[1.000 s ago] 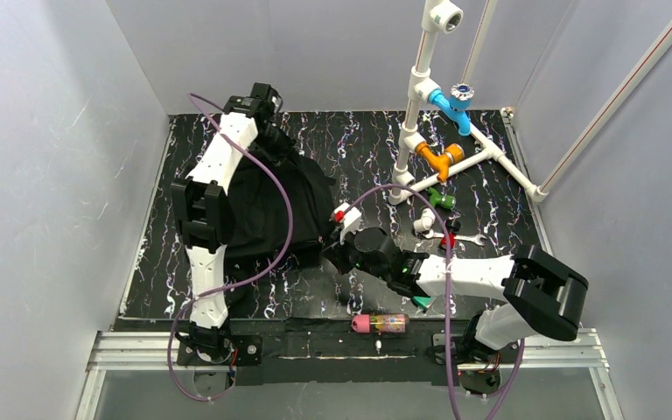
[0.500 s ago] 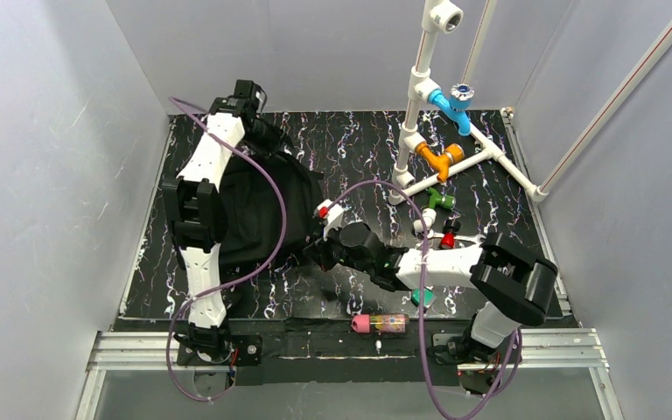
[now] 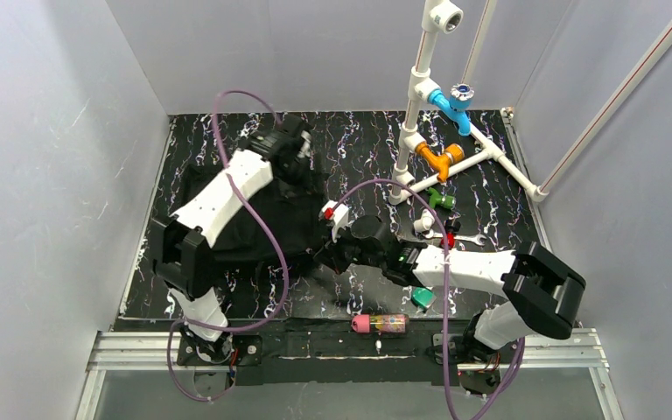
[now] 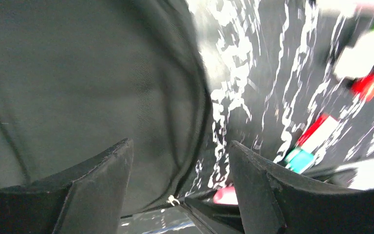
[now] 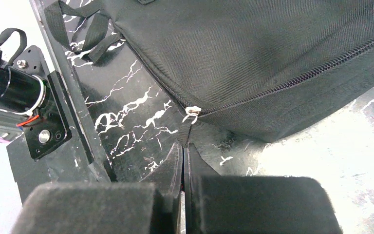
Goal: Pack the student bag
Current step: Zip the student bag at the center of the board.
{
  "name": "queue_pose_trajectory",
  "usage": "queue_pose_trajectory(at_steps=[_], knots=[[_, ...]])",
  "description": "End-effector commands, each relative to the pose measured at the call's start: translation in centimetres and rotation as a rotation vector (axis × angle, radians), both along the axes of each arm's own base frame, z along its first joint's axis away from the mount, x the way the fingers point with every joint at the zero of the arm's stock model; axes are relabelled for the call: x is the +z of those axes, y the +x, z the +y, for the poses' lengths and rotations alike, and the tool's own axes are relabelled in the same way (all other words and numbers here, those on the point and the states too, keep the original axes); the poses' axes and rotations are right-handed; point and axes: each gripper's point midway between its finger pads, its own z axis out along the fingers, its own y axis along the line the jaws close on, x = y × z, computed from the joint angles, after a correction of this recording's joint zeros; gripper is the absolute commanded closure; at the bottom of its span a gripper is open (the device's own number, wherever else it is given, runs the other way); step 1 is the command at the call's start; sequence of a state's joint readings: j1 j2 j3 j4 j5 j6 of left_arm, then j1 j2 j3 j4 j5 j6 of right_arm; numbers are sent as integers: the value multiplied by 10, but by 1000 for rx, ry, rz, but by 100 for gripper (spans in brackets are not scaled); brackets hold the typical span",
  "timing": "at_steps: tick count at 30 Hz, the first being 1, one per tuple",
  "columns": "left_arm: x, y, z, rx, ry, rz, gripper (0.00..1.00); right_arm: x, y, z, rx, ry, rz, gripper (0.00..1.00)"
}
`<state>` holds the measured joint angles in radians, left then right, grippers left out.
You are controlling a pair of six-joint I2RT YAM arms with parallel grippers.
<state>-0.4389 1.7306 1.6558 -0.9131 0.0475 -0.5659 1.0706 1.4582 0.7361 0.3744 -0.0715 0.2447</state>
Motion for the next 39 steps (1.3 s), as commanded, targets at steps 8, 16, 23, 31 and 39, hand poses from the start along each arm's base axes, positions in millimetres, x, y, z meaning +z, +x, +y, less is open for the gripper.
queue_pose_trajectory(at_steps=[8,16,23,31,39], knots=[[-44,-33,-30,-172,212,51,30,17,-1,-21,-3,25,-44,99],[-70,-19,-62,-171,131,94,43,8,2,-25,-12,-16,-61,99],[-41,39,-47,60,37,-31,100,-5,3,-28,-6,-85,-59,99],[47,134,5,532,-228,-285,100,-18,-67,51,136,65,48,99],[75,131,23,739,-322,-376,100,-61,-51,73,151,0,20,99]])
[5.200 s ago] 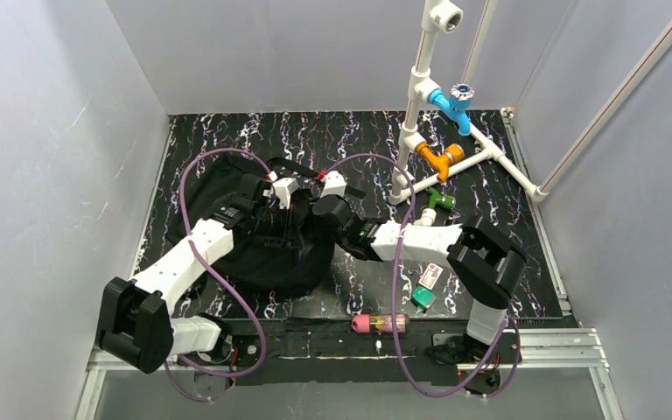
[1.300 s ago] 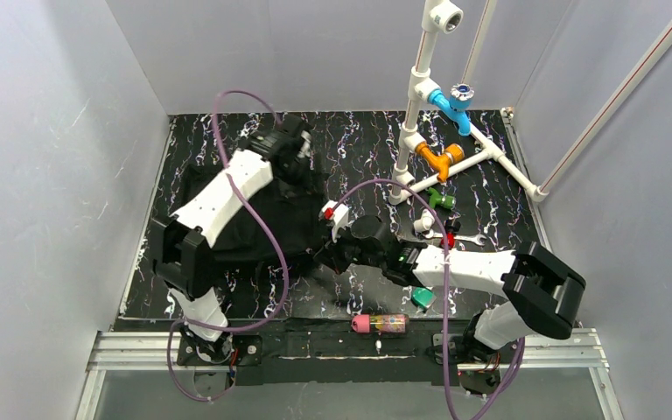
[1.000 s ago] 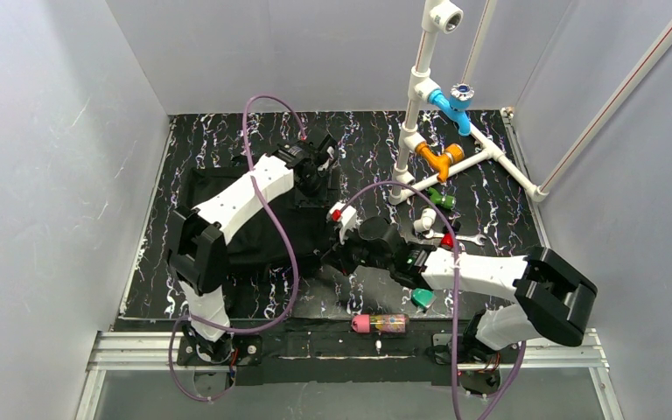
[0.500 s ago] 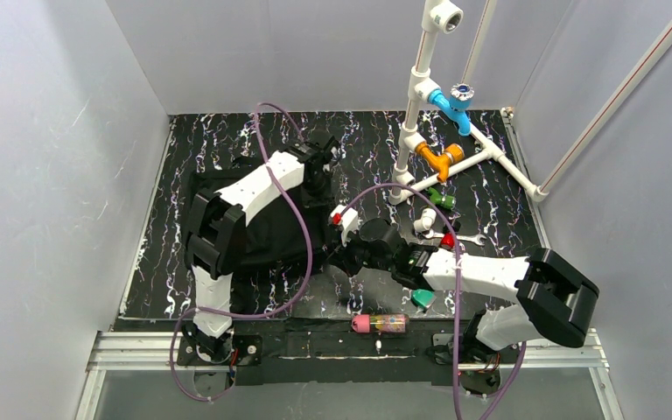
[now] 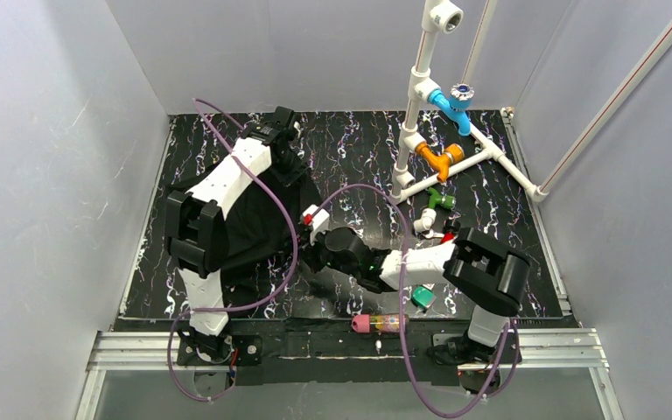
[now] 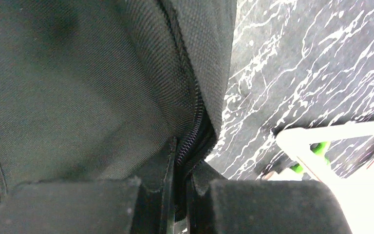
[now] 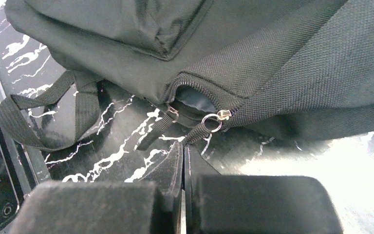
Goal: Pack the student bag
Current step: Zip the student bag at the center of the board.
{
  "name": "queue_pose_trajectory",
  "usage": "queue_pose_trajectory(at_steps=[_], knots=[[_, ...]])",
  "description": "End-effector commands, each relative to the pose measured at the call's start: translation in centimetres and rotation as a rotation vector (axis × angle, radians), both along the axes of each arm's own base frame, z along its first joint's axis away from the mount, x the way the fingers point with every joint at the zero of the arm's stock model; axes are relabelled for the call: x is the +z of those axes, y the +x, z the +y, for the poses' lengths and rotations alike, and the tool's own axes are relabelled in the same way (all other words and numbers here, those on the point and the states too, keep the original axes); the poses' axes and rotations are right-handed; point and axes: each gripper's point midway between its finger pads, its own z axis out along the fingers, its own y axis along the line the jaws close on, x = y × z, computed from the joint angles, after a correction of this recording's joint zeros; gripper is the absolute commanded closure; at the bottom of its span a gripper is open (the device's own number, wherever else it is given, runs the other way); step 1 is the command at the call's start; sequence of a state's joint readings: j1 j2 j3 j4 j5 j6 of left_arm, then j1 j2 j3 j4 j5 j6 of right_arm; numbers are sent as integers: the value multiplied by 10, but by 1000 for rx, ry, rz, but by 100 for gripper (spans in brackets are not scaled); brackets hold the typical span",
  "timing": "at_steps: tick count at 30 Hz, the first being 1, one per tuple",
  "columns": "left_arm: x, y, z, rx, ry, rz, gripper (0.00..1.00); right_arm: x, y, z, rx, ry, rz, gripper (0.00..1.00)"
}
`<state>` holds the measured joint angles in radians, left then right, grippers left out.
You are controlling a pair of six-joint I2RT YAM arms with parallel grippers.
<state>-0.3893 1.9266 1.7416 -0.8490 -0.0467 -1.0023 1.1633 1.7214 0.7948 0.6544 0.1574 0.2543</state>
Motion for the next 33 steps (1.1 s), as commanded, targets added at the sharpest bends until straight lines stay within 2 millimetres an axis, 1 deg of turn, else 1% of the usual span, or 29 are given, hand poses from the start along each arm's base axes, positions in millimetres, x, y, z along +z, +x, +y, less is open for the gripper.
queue_pose_trajectory(at_steps=[1,3,4,6,7,8,9,10,11,12,13,14,16,17,19,21,23,25,26,28,29,30,31,33], knots=[[121,71,27,311,-129,-500,100,-37,-80,32,313,-35,125,99],[134,78,28,336,-141,-540,100,-45,-99,43,376,-82,78,99],[144,83,27,340,-152,-563,100,-51,-107,44,392,-112,55,99],[166,93,30,362,-159,-607,100,-58,-117,46,415,-117,60,99],[175,97,31,370,-159,-628,100,-65,-120,43,424,-127,71,99],[188,100,33,371,-156,-653,100,-67,-118,38,402,-137,71,99],[197,102,36,367,-141,-671,100,-68,-108,27,345,-134,58,99],[204,103,39,359,-120,-674,100,-63,-98,17,293,-112,61,99],[207,101,43,357,-93,-658,100,-53,-88,5,250,-86,85,99],[206,101,48,360,-77,-654,100,-45,-86,-4,230,-67,92,99],[204,101,52,369,-73,-649,100,-35,-91,-3,235,-52,86,99],[202,101,58,387,-74,-645,100,-34,-102,1,261,-51,82,99],[206,109,68,414,-83,-666,100,-44,-117,4,299,-64,102,99],[208,114,71,410,-63,-669,100,-46,-119,1,296,-54,109,99],[218,117,82,424,-28,-660,100,-44,-119,2,296,-51,106,99],[223,117,87,444,-30,-660,100,-49,-121,11,324,-64,102,99],[229,114,86,454,-55,-677,100,-52,-117,22,325,-78,104,99],[237,112,86,467,-69,-700,100,-52,-112,37,329,-111,87,99],[241,111,88,484,-69,-709,100,-51,-111,47,339,-118,77,99],[245,110,92,522,-81,-718,100,-56,-124,67,413,-157,64,99],[247,111,92,530,-89,-720,100,-66,-134,71,438,-187,52,99],[248,111,93,535,-94,-720,100,-70,-140,73,450,-195,39,99],[249,111,93,536,-95,-721,100,-71,-142,71,451,-196,40,99],[247,111,88,506,-105,-711,100,-59,-121,57,352,-157,36,99]])
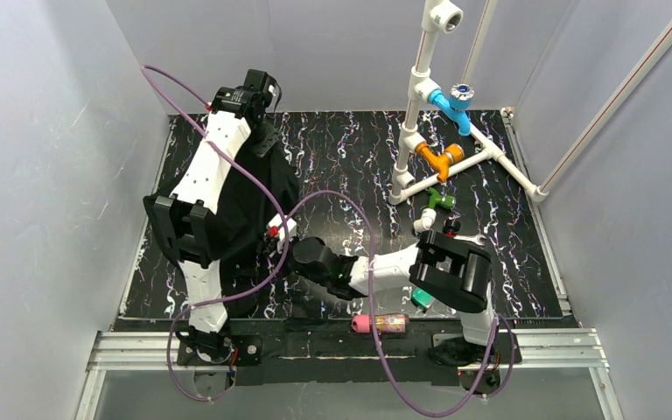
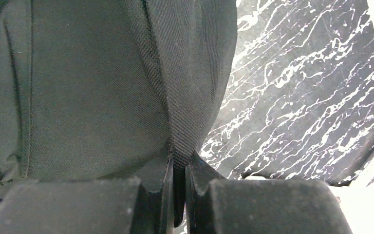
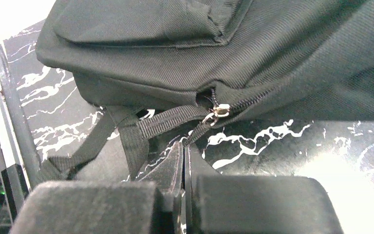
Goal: Pack the student bag
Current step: Zip the student bag at the center of the board, then adjust the student bag at the center of the board.
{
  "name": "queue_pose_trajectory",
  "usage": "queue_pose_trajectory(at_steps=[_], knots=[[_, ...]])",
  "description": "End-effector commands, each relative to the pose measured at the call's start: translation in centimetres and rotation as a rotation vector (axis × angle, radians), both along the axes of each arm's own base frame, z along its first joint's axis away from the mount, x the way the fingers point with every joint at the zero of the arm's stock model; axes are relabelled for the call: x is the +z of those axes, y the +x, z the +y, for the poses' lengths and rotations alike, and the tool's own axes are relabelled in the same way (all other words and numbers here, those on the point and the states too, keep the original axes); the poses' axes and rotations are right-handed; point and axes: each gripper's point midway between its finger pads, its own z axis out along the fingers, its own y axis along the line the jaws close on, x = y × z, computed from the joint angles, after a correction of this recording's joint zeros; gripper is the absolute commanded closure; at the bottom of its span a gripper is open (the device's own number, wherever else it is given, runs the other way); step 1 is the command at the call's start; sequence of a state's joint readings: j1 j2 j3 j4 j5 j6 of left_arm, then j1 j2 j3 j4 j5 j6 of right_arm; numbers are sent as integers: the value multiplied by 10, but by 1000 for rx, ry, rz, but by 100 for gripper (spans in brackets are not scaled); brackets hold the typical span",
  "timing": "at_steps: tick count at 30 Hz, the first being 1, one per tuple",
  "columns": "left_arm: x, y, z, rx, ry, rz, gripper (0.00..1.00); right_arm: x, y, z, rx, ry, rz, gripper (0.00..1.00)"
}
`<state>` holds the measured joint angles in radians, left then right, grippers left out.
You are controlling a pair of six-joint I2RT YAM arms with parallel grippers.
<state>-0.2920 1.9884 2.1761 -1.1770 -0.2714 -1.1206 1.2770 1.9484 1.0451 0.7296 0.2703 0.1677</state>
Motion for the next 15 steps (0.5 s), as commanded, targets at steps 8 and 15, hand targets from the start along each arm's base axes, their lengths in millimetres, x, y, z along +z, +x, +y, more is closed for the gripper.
queue_pose_trajectory(at_steps=[8,15], knots=[[47,26,-68,-379,-215,-336,100,-16,-25,-138,-17,-299,183,19],[-24,-82,-159,-995,-304,-223,100,31,-14,-216,-120,-311,161,5]])
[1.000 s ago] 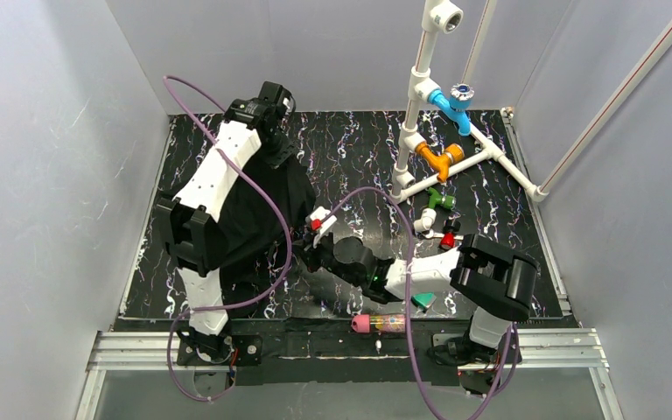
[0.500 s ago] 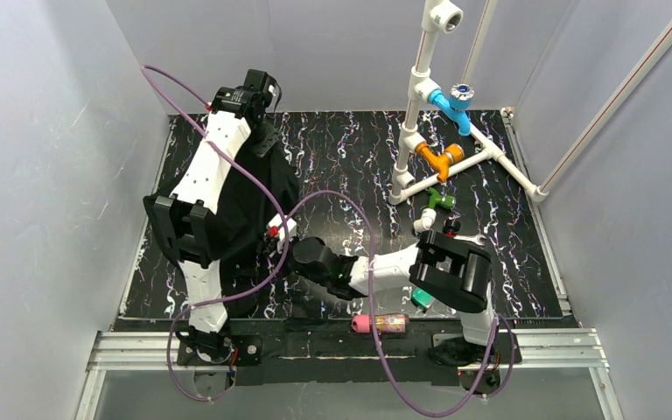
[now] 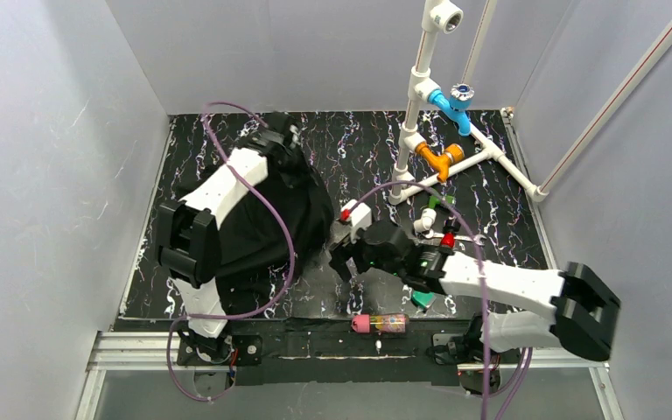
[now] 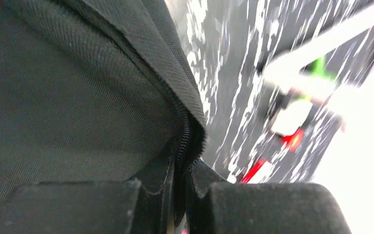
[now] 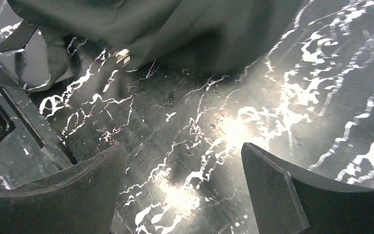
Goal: Pack the student bag
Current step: Adjust the student bag at the center of the board.
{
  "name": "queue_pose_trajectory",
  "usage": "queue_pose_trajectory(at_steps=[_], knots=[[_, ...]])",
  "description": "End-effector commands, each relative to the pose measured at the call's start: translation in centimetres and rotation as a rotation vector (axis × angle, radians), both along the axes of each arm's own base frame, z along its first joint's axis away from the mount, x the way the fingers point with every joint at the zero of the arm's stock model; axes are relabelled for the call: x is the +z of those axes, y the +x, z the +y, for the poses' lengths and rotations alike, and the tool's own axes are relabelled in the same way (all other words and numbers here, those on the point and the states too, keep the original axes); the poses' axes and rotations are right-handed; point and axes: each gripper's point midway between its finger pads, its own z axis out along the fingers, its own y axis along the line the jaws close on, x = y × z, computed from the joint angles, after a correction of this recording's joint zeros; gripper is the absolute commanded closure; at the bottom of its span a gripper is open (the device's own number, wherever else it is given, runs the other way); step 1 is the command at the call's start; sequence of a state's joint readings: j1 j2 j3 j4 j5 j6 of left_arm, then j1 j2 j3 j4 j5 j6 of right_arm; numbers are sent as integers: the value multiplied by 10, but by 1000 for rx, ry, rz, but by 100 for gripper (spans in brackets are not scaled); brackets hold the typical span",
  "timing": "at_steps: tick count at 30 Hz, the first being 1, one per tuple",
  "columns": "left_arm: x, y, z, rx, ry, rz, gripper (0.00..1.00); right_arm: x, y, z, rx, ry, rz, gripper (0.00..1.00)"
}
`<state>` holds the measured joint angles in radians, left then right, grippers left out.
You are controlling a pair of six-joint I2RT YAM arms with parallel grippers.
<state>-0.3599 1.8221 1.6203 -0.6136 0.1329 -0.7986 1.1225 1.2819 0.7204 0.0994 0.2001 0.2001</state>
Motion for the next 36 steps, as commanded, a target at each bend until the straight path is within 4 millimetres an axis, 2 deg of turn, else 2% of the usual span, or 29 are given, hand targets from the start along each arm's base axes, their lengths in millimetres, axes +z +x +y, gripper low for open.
queue_pose_trajectory(at_steps=[1,3,8,10,12,14,17,18,20,22,25,27,30,32,34,36], knots=[[33,-70,-73,-479,-99,-154,99,21,-6,-38,-22,-52,-2,5],[25,-96,-80,-564,-100,-131,96,41,-5,-40,-34,-30,-15,4],[-14,-177,-90,-763,-105,-25,90,100,14,-41,-136,58,-71,3],[-21,-200,-91,-795,-116,-8,81,114,24,-42,-187,69,-81,4],[-20,-207,-83,-770,-111,-34,61,124,35,-41,-222,78,-87,3],[-10,-203,-69,-725,-61,-97,42,130,44,-39,-245,98,-78,2],[13,-196,-49,-673,-34,-147,33,141,57,-35,-270,131,-84,2],[20,-197,-42,-661,-35,-152,26,145,63,-32,-288,138,-84,1],[29,-200,-24,-625,-39,-151,14,149,80,-22,-337,129,-55,2],[34,-201,0,-577,-21,-151,13,146,94,-11,-394,120,-16,2],[46,-202,46,-431,65,-179,15,135,105,23,-390,134,66,2],[53,-198,81,-268,181,-196,16,122,113,45,-405,134,126,2],[68,-198,145,24,391,-252,14,98,128,73,-475,166,221,2],[78,-201,181,197,494,-302,8,78,133,89,-538,197,320,2],[82,-204,203,291,563,-336,4,63,132,106,-545,232,423,2],[81,-200,205,258,598,-351,4,67,122,129,-414,350,497,3]])
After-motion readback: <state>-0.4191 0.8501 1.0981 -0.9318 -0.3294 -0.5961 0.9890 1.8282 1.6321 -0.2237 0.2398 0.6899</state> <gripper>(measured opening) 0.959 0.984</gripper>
